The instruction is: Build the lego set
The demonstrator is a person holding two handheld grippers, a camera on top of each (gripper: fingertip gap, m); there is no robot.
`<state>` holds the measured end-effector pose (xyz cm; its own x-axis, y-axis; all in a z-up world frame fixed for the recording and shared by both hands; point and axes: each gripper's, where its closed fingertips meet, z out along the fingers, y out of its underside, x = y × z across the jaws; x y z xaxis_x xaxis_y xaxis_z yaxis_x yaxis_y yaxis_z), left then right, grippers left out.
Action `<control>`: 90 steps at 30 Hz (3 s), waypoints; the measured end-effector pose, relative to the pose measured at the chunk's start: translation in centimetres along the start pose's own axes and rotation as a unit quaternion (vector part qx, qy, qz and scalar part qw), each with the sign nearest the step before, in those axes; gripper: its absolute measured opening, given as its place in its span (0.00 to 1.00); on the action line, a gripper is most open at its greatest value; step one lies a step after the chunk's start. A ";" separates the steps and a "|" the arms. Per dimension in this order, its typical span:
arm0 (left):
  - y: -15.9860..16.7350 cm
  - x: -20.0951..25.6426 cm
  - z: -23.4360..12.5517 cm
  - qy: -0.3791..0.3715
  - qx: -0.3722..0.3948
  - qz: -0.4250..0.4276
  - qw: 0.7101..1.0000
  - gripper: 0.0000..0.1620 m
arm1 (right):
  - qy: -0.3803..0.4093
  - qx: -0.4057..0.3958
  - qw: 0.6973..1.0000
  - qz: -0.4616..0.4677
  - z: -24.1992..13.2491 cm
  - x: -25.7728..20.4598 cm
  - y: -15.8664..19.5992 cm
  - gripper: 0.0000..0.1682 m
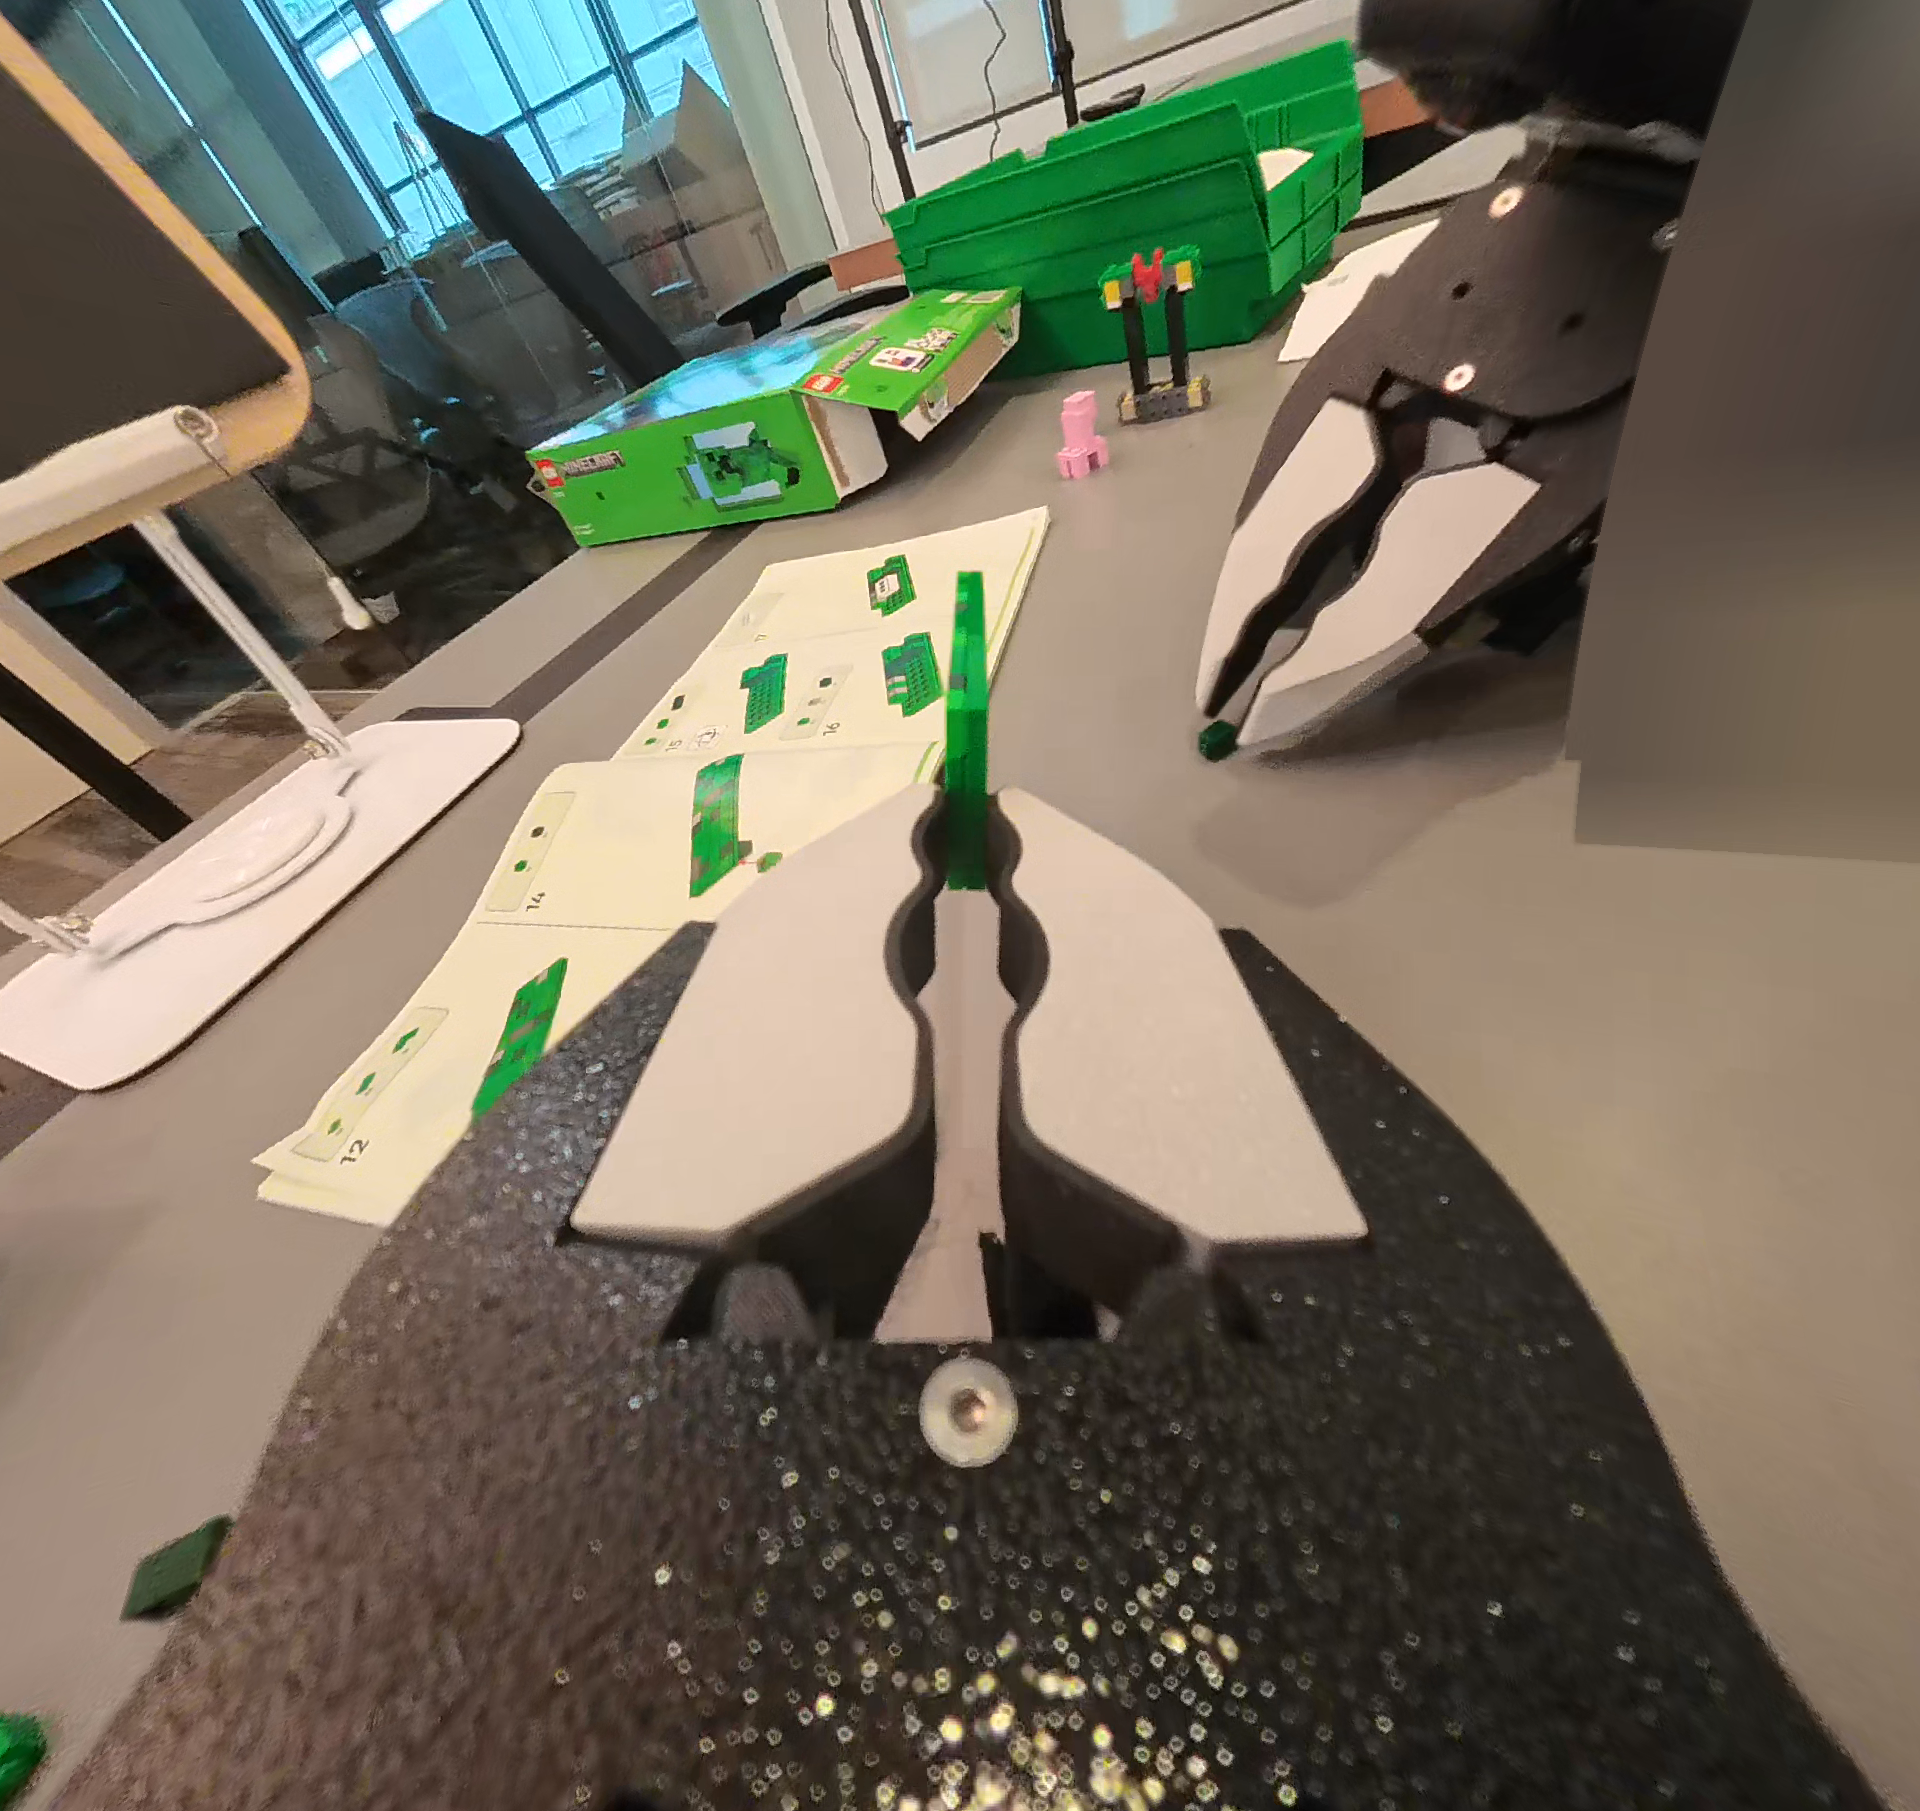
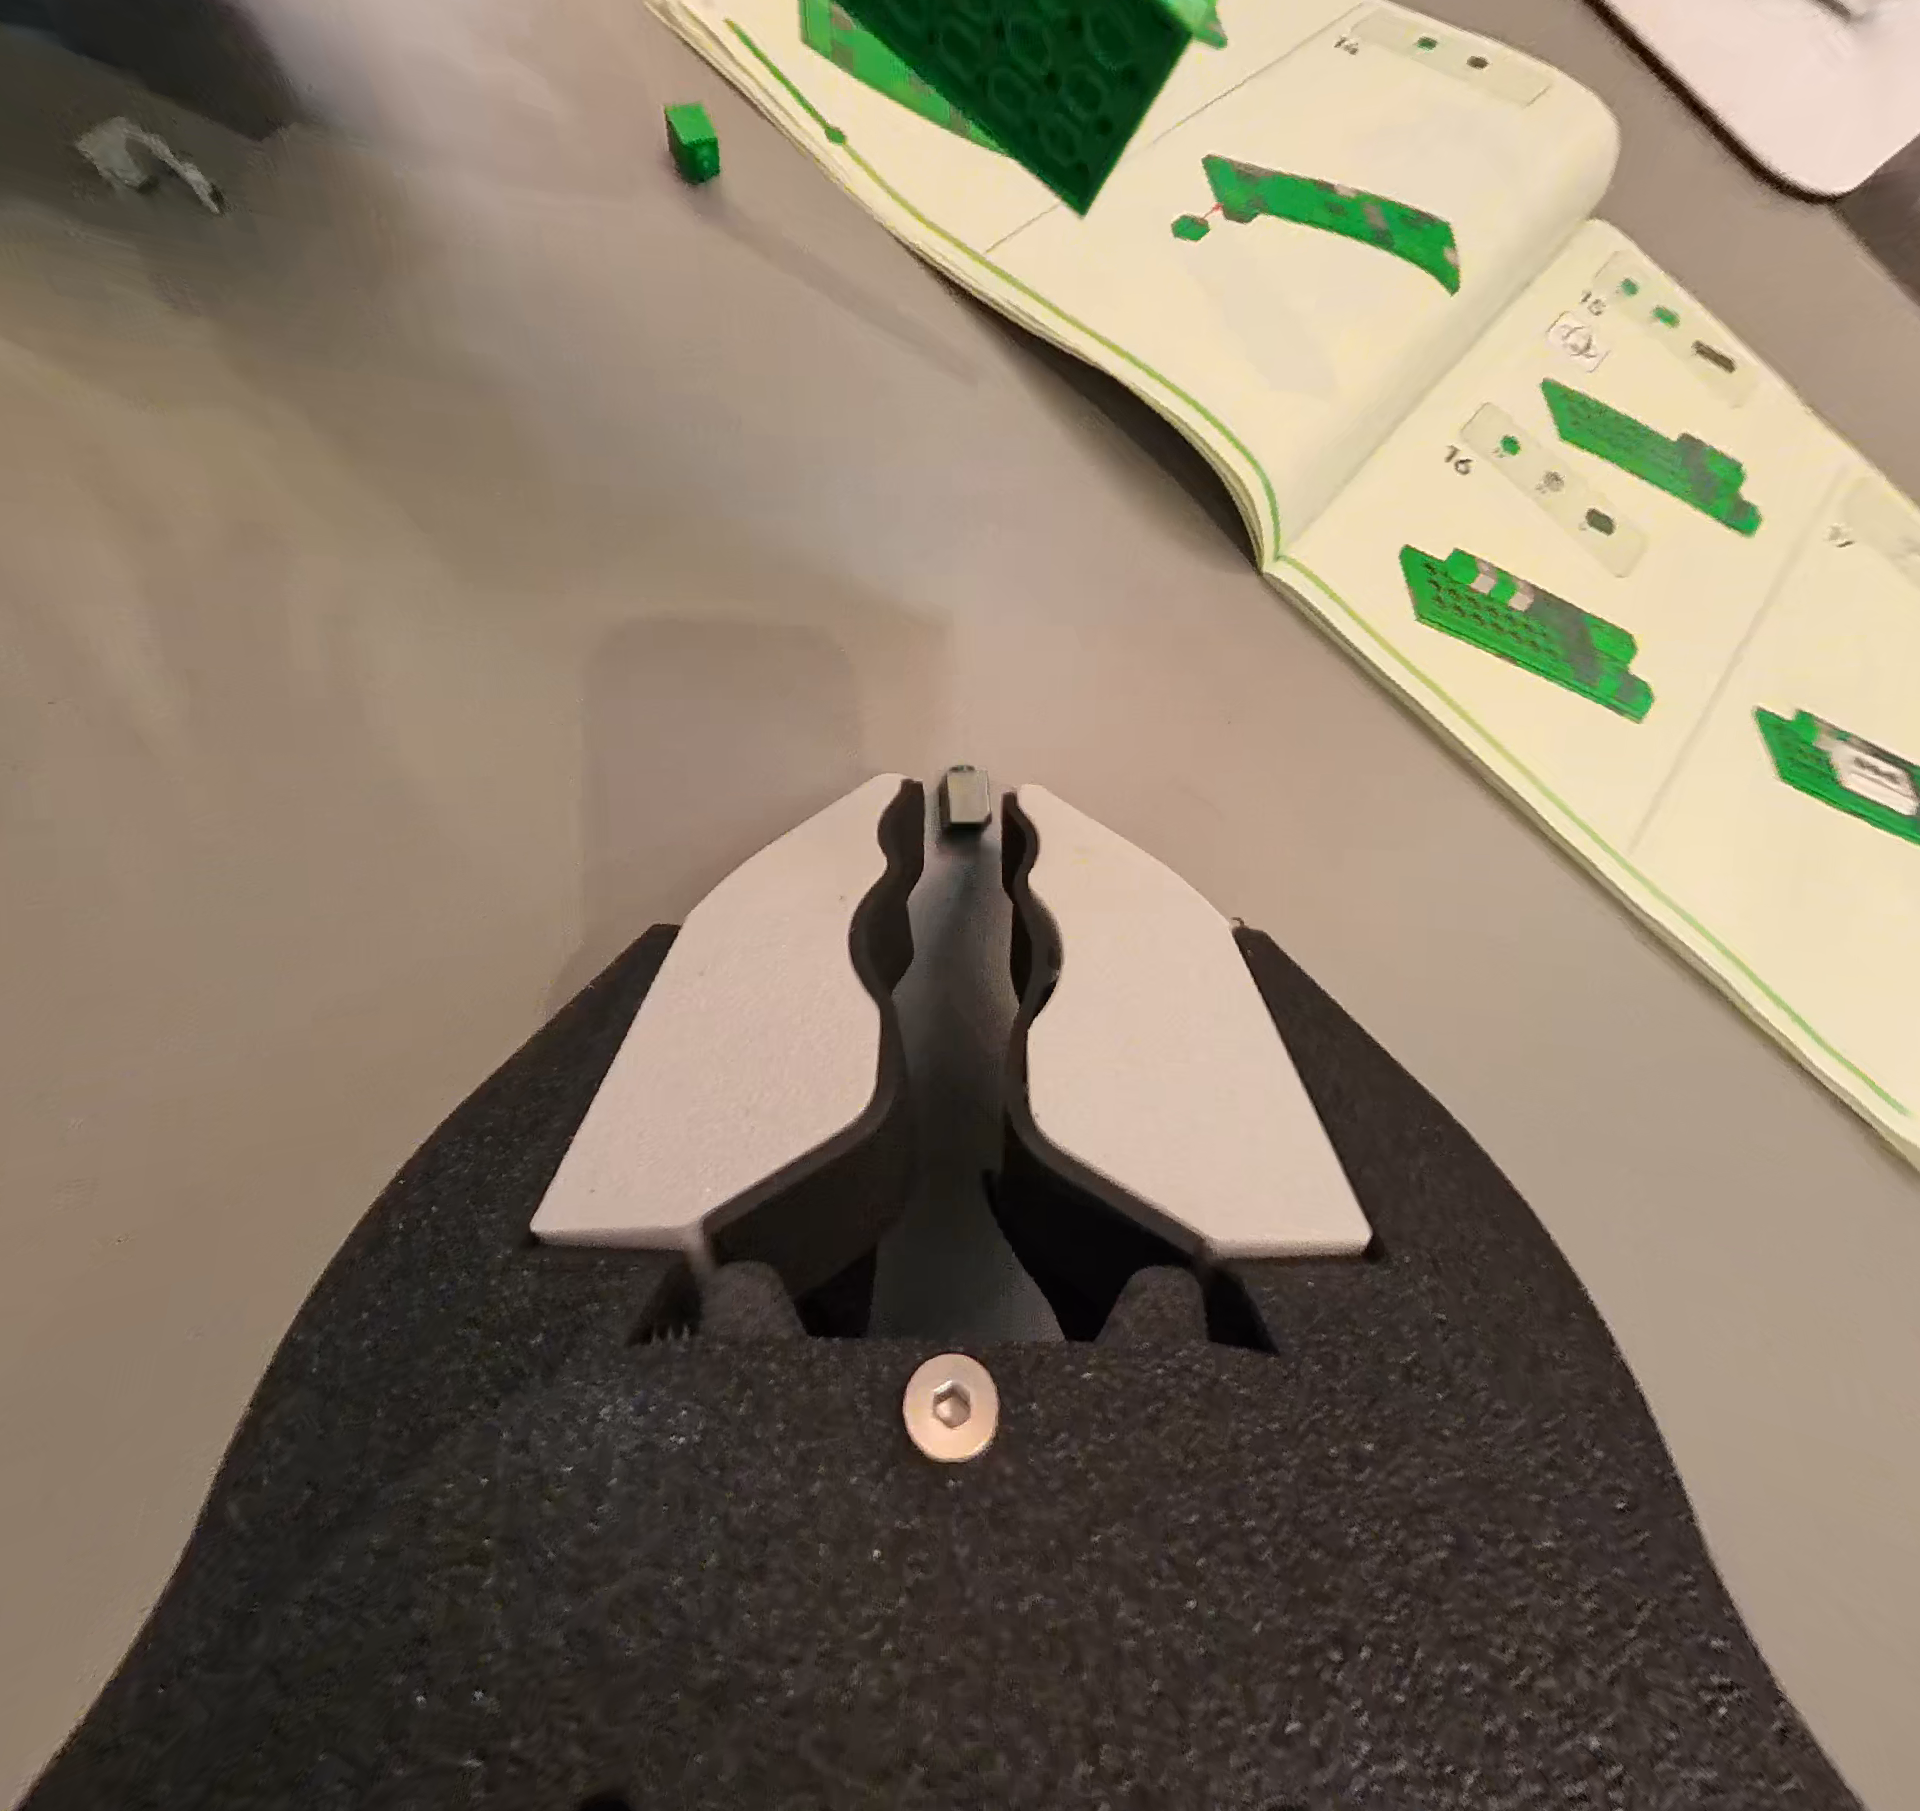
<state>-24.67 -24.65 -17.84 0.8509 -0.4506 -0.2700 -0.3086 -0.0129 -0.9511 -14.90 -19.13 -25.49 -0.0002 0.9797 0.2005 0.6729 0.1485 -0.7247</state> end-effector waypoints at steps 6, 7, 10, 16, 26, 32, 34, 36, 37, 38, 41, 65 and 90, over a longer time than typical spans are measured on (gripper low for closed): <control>-0.4 -0.6 -0.2 0.003 0.021 -0.054 0.998 0.03 | -0.022 0.002 0.999 0.042 0.4 0.2 -0.1 0.04; -0.5 -0.9 -0.2 -0.001 0.027 -0.064 0.998 0.03 | -0.008 0.004 0.999 0.048 0.4 0.4 -0.5 0.04; -0.8 -1.8 -0.1 -0.020 0.042 -0.093 0.995 0.03 | 0.043 0.092 0.992 0.072 -0.9 0.6 -5.9 0.04; -1.4 -3.5 0.0 -0.070 0.063 -0.110 0.989 0.04 | 0.107 0.184 0.973 0.093 -1.6 -1.3 -15.3 0.04; -2.2 -4.3 -1.0 -0.109 0.081 -0.058 0.989 0.04 | 0.099 0.244 0.956 0.128 -0.6 -2.6 -17.5 0.03; -2.7 -3.6 -0.9 -0.112 0.077 -0.022 0.991 0.04 | 0.096 0.269 0.950 0.128 -0.6 -3.2 -18.1 0.03; -2.6 -3.5 -0.8 -0.110 0.075 -0.019 0.991 0.04 | 0.103 0.265 0.952 0.117 -0.6 -3.3 -18.1 0.03; -2.5 -3.5 -0.7 -0.107 0.072 -0.012 0.992 0.04 | 0.101 0.258 0.954 0.115 -0.5 -3.3 -17.9 0.03; -2.4 -3.4 -0.7 -0.105 0.068 -0.006 0.992 0.04 | 0.100 0.256 0.955 0.115 -0.4 -3.3 -17.8 0.03; -2.3 -3.4 -0.6 -0.103 0.063 0.006 0.993 0.04 | 0.098 0.252 0.956 0.115 -0.4 -3.3 -17.7 0.03; -2.0 -3.2 -0.6 -0.098 0.051 0.063 0.992 0.03 | 0.091 0.244 0.959 0.115 -0.4 -3.3 -17.4 0.03; 0.3 -3.0 0.5 -0.035 0.004 -0.039 0.999 0.04 | 0.195 0.317 0.928 0.005 -1.1 -1.3 -15.3 0.00; -0.5 -2.8 -0.3 -0.037 0.041 -0.051 0.997 0.03 | 0.195 0.552 0.810 0.029 -18.7 11.0 -21.1 0.00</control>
<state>-26.98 -23.65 -16.58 0.9064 -0.3832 -0.1778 -0.1847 0.0191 -0.9826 -15.27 -13.97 4.36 0.3855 0.9046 0.1821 -0.4085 0.3443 -0.8453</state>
